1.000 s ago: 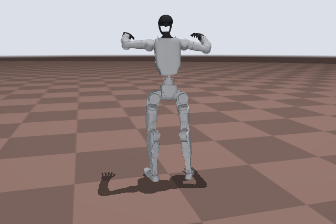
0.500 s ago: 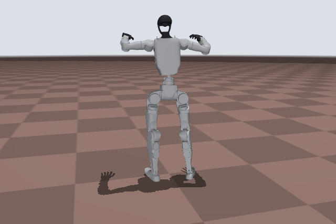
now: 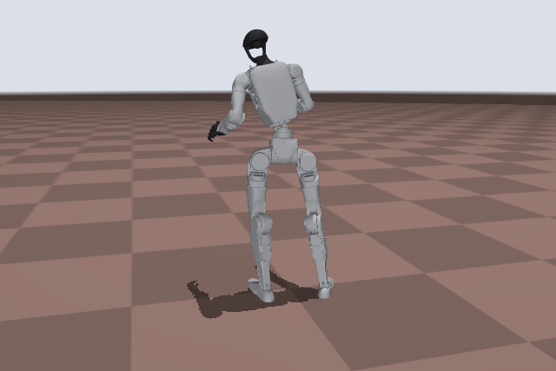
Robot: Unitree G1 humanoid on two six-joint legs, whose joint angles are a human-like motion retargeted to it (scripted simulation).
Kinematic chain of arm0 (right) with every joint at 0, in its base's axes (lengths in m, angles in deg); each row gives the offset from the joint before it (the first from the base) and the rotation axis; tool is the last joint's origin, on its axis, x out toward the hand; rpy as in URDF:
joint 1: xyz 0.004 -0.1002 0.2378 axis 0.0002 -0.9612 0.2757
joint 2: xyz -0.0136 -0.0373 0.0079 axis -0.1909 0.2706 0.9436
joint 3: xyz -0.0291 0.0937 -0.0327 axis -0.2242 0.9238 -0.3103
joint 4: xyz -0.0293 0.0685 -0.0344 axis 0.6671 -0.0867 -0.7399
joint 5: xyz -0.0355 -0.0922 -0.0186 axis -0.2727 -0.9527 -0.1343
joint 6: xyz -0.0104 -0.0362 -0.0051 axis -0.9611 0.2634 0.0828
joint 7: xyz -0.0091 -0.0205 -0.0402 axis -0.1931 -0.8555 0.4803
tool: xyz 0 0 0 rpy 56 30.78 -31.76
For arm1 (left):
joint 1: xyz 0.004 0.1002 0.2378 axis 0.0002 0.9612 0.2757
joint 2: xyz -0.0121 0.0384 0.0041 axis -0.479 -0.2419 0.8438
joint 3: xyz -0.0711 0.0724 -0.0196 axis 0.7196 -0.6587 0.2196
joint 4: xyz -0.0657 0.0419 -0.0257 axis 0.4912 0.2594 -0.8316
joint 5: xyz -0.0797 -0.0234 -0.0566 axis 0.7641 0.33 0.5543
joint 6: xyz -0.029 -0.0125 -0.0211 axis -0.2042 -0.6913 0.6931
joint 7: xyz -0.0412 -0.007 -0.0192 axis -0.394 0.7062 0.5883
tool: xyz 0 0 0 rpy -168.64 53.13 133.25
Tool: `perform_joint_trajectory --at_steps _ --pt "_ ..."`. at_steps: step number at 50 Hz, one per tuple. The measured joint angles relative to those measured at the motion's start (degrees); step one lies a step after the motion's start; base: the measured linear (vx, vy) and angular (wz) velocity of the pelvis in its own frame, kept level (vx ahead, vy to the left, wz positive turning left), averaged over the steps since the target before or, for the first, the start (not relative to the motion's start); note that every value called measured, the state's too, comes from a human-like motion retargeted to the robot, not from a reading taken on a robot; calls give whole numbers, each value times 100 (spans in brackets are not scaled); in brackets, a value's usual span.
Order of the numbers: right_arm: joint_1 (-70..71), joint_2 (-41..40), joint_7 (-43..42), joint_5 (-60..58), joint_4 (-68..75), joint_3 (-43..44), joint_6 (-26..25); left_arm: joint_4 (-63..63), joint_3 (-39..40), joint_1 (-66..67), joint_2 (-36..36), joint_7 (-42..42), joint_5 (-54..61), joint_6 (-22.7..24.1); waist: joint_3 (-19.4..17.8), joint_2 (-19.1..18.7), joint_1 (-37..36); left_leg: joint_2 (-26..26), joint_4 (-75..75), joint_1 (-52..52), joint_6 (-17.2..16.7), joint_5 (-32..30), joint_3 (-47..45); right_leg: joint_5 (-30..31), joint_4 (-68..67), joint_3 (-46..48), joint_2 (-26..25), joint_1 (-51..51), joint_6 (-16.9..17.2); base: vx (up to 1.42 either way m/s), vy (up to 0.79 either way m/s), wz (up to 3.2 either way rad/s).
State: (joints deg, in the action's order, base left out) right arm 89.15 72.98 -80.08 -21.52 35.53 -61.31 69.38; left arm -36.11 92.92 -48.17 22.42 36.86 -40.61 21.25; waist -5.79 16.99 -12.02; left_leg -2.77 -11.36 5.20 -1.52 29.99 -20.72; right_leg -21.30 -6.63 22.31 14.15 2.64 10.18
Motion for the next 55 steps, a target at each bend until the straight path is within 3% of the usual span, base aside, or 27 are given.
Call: perform_joint_trajectory --at_steps 5,8,11,15,18,21,23,27,33,36,40,45,48,51,53,55 --pt "70 734 1166 -71 -469 -744 -116 251 -843 -789 -215 190 -155 -209 -530 42 -150 -122 -227 78 32 80 364 -139 -857 232 60 137 -234 19 5 68" --pt "-206 948 1626 -463 -542 -1082 -194 468 -1312 -1561 -83 277 -490 -361 -877 -164 -45 -311 -367 17 92 126 546 -316 -2055 -82 13 583 -513 25 3 64" --pt "-810 1008 1647 -949 -360 -1185 -294 447 -1591 -2247 72 57 -677 -484 -1045 -408 249 -470 -496 -67 142 156 695 -434 -2660 -563 -147 1066 -562 31 -2 50" --pt "-1822 1093 1592 -1437 -349 -887 -372 153 -1578 -3049 72 -189 -780 -506 -1060 -739 820 -591 -428 -263 71 26 708 -314 -2115 -532 -102 1476 -496 40 -6 14" --pt "-2582 1188 1867 -709 -469 -593 -486 -59 -1430 -3333 -81 -319 -502 -438 -978 -982 1432 -591 -260 -471 -39 -269 677 42 -919 -138 -11 1513 -373 50 -12 14" --pt "-3120 1394 1975 -259 -483 -378 -536 -30 -1313 -3278 -199 -572 -139 -297 -862 -1253 2083 -575 -148 -698 -126 -629 745 668 180 24 -39 1496 -151 60 -17 27" --pt "-3405 1524 1982 -224 -430 -277 -429 145 -1283 -3045 -203 -718 91 -87 -698 -1454 2527 -630 -406 -692 -201 -785 801 691 127 28 42 1658 -10 70 -21 40" --pt "-3344 1522 1694 -143 -38 -85 -722 865 -1412 -2828 -75 -739 1127 -164 -640 -1850 2941 -635 -422 -996 -166 -1287 984 1073 655 -199 -132 1198 -141 68 -29 22" --pt "-2203 1661 1578 -682 870 -465 -980 2426 -1602 -1659 787 601 1019 -533 -832 -2493 2758 -907 -2701 -475 327 -1953 909 319 -92 -517 -230 783 -668 74 -27 -53" --pt "-1261 2065 1309 -777 905 -853 -1056 2858 -1862 -658 1142 628 995 -987 -858 -2728 2459 -819 -3971 188 565 -1615 960 182 -415 -724 -216 704 -654 74 -15 -91" --pt "-181 2036 1013 -403 636 -926 -1138 2501 -1905 849 832 587 1912 -1228 -628 -2556 1643 -633 -4560 949 772 -1001 563 294 -704 -1045 -22 626 -509 76 -7 -91" --pt "619 1683 414 -371 229 -886 -688 1617 -1290 2068 1 797 2280 -702 -241 -1900 539 -536 -3514 1747 585 -840 36 849 -906 -1255 290 414 -137 80 4 -47" --pt "952 1633 183 -305 76 -731 -595 1295 -1012 1963 -115 668 2460 -618 -217 -1594 -31 -345 -1415 1726 481 -1054 2 1459 -491 -1267 270 -29 -93 79 12 -21" --pt "1102 1578 79 -94 -38 -671 -384 1039 -749 1619 -26 655 2516 -414 -268 -1368 -532 -325 387 1515 171 -1021 -151 1802 -444 -1297 187 -473 -29 87 17 -39" --pt "1124 1514 22 107 -79 -732 -200 928 -669 1255 92 600 2412 -278 -346 -1199 -787 -286 888 1399 16 -1254 3 1896 -562 -1360 184 -778 -77 93 21 -34" --pt "1023 1413 41 333 -113 -841 -65 918 -784 703 292 391 2181 -244 -478 -1031 -865 -211 661 1274 148 -1468 321 1956 -871 -1369 250 -1062 -228 95 23 21"
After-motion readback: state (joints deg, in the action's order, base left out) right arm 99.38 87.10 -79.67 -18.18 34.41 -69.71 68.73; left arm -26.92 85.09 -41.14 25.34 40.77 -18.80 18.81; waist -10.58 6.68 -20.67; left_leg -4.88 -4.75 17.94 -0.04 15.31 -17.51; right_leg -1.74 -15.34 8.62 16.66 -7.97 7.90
